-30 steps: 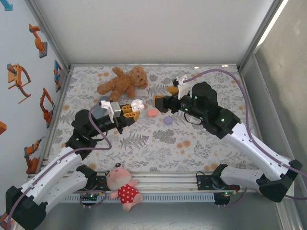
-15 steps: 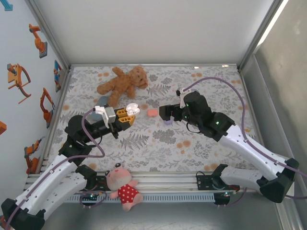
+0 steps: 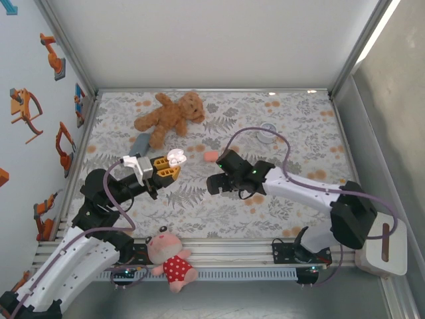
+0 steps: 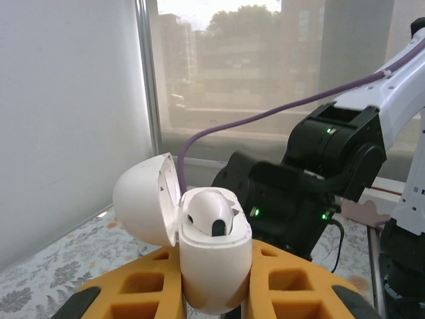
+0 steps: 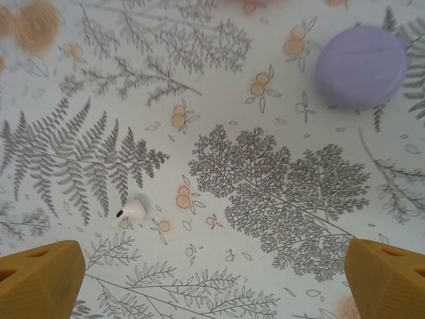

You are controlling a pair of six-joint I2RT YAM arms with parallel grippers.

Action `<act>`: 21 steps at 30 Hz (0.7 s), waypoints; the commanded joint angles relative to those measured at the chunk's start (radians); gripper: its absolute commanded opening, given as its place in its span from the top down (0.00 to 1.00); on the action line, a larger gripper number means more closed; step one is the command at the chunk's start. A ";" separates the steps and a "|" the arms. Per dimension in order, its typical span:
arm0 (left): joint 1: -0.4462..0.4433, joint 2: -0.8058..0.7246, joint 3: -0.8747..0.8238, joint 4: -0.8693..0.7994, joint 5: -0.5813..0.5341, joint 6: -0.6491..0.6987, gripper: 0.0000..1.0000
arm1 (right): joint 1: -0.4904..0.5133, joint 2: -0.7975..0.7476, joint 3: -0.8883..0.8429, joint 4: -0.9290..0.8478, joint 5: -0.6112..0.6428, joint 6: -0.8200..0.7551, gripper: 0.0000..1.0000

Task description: Insert the wireless bluetooth earbuds into the charging case

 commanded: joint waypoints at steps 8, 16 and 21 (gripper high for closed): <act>-0.006 -0.037 -0.013 -0.037 -0.021 0.034 1.00 | 0.087 0.264 0.168 0.008 0.018 0.004 0.02; -0.006 -0.027 -0.016 -0.031 -0.022 0.038 1.00 | 0.116 0.373 0.235 -0.048 0.020 -0.025 0.03; -0.006 -0.018 -0.015 -0.028 -0.021 0.037 1.00 | 0.128 0.413 0.260 -0.087 0.028 -0.037 0.03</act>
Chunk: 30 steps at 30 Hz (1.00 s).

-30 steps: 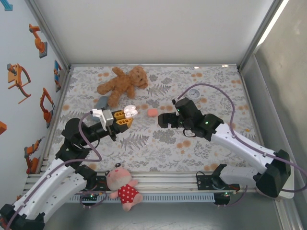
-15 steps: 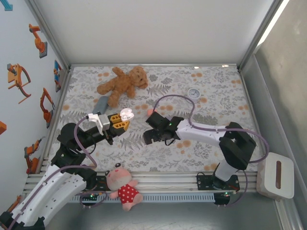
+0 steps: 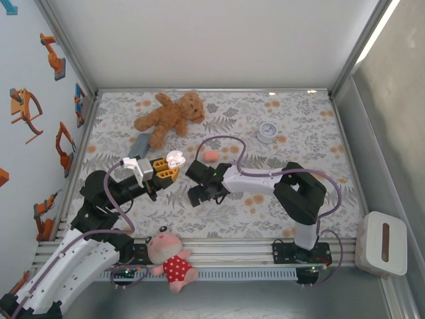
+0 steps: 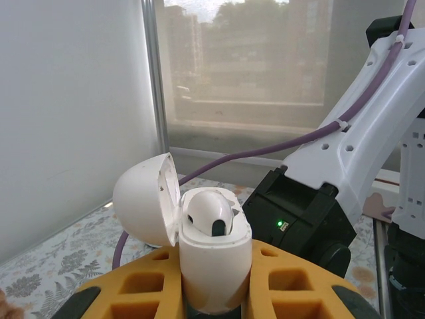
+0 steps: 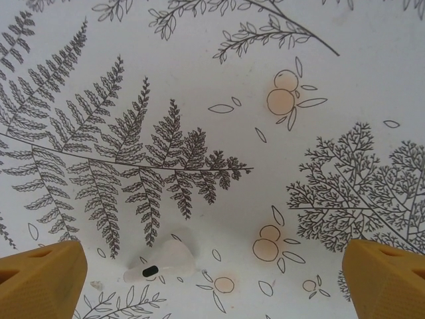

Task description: Insert the wireless bluetooth earbuds into the charging case

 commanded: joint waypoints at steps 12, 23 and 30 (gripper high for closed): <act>-0.005 0.009 -0.009 0.020 0.002 0.020 1.00 | 0.030 0.073 0.086 -0.140 0.049 -0.056 0.06; -0.006 0.019 -0.011 0.024 0.002 0.021 1.00 | 0.031 0.066 0.076 -0.182 0.073 -0.057 0.08; -0.006 0.024 -0.011 0.026 0.002 0.021 1.00 | 0.031 0.051 0.071 -0.190 0.078 -0.057 0.08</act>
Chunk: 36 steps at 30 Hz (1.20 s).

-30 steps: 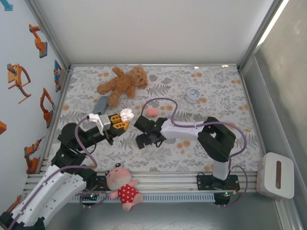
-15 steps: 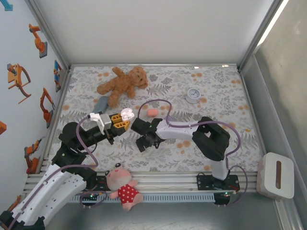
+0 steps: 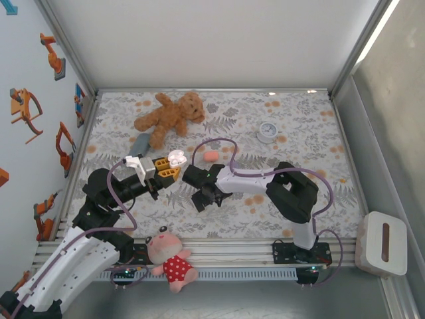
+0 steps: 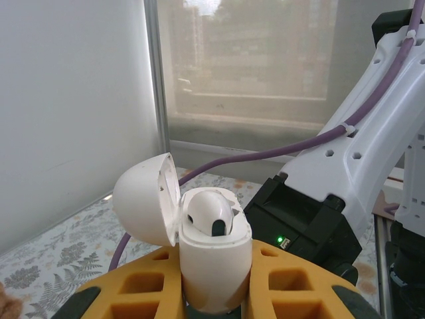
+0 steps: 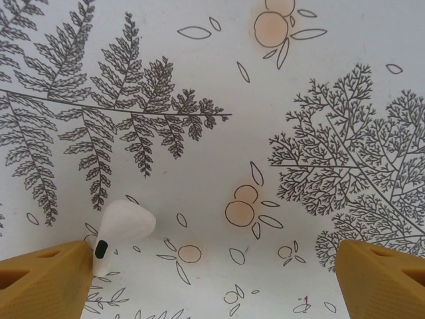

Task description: Insert the wireless bluetooth earbuds into the charging case

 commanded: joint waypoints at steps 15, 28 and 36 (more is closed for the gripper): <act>-0.006 0.007 -0.009 0.019 0.001 0.022 1.00 | -0.061 -0.168 -0.061 0.158 -0.177 -0.050 0.10; -0.006 0.019 -0.006 0.009 -0.006 0.026 1.00 | -0.165 -0.134 -0.132 0.291 -0.414 -0.049 0.35; -0.005 0.025 -0.006 0.008 -0.006 0.027 1.00 | -0.162 -0.083 -0.085 0.231 -0.400 -0.045 0.47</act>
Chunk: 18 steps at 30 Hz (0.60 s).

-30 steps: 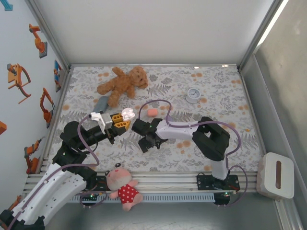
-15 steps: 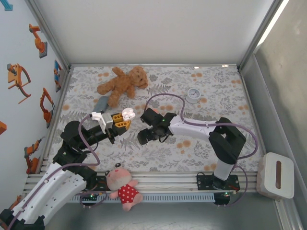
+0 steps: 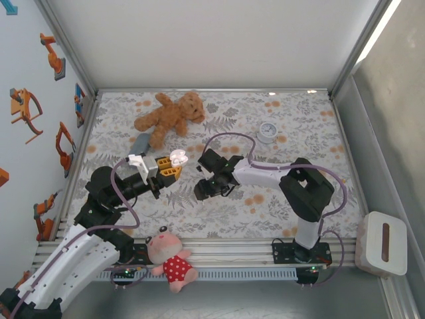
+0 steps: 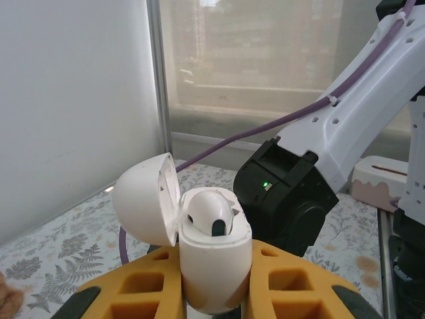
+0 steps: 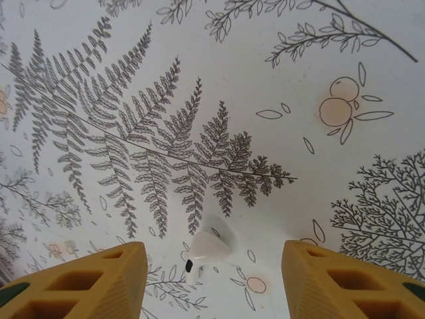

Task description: Insert the wireless bluetooth earbuds into the charging case

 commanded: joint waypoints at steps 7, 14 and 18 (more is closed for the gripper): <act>-0.006 -0.007 -0.007 0.012 -0.001 0.016 1.00 | 0.029 0.034 0.077 -0.087 0.024 0.024 0.51; -0.006 -0.014 -0.011 0.015 -0.002 0.016 1.00 | 0.053 0.063 0.112 -0.132 0.065 0.073 0.54; -0.006 -0.014 -0.013 0.015 -0.004 0.016 1.00 | 0.063 0.080 0.132 -0.161 0.081 0.080 0.54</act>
